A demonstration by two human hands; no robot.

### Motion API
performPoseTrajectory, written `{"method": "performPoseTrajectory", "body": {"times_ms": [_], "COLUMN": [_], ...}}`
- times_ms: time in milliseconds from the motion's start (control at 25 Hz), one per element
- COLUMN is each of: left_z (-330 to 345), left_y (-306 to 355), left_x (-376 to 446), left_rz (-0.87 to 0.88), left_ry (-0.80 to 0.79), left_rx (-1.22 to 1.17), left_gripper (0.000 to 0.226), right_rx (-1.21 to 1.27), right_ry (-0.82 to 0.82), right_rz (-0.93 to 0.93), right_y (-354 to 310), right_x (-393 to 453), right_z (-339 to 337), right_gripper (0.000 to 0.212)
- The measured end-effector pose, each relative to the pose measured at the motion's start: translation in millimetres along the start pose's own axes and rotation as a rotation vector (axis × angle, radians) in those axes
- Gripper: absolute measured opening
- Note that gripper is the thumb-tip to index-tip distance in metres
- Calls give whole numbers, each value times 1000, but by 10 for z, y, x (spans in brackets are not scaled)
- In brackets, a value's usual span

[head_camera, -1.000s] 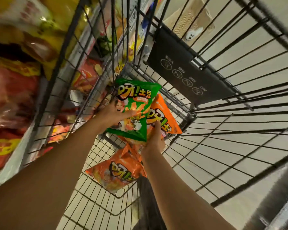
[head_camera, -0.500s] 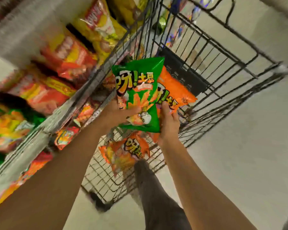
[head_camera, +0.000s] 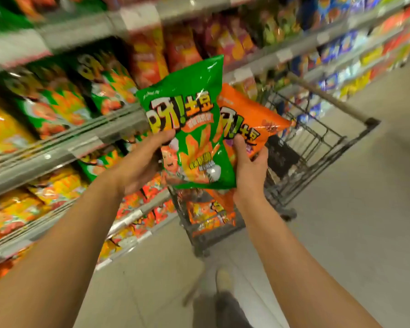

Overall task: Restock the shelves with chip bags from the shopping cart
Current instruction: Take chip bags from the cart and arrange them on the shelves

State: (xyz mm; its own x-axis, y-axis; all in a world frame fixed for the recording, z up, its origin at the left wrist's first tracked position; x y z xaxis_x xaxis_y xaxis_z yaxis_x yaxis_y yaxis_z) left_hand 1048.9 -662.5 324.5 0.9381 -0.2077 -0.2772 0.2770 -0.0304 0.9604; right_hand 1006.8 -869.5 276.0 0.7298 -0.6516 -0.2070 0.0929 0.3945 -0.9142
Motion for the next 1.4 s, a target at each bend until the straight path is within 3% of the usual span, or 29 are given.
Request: {"method": "performPoseTrajectory", "body": {"times_ms": [80,280,440,640,840,1160,1280,1400], "left_z": [-197,-694,-1099,-1476,-1705,-2016,-2237,-2482], "left_y": [219,551,913,1330,1771,2982,3512,4004], "left_x": [-425,-1304,-1869,-2299,-2372,-2062,-1846,-1617], "left_rz": [67,196,339,448,551,748,807,866], "left_ry": [59,254,370,430,481,619,710,818], "left_rx": [-22,-124,-139,-135,-104,-65,12,77], "left_gripper": [53,64,66,44,42,37,41,26], "right_rx": [-27,-52,-25,-22,-19,75,140,218], "right_ry": [-85,-326,-543,-780,-773,-805,-854,-879], "right_rz": [-49,-199,-224,-221,-406,-593,-585,-550], "right_y": [-239,-699,-921,-1127,-1432,-2392,-2698,-2920], "right_x": [-323,-1100,-1608,-2011,-2015,-1558,-1318,-1116], "right_z": [178,674,1050,1546,2043,2900,3378,3895], "right_gripper": [66,54,58,68,43,67,56,55]}}
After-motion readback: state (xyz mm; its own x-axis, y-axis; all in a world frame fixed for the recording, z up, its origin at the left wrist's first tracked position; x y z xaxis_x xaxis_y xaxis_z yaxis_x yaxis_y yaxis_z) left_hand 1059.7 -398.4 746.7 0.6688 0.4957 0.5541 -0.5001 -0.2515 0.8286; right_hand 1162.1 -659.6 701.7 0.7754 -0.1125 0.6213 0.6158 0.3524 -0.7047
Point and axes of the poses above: each hand's wrist, its own x-axis towards the middle knuckle, its own z-axis out of the palm, y = z × x, the point moved 2 cm from there along x, towards the middle knuckle, and after that the axes turned 10 degrees about y, right-handed, at the moved point
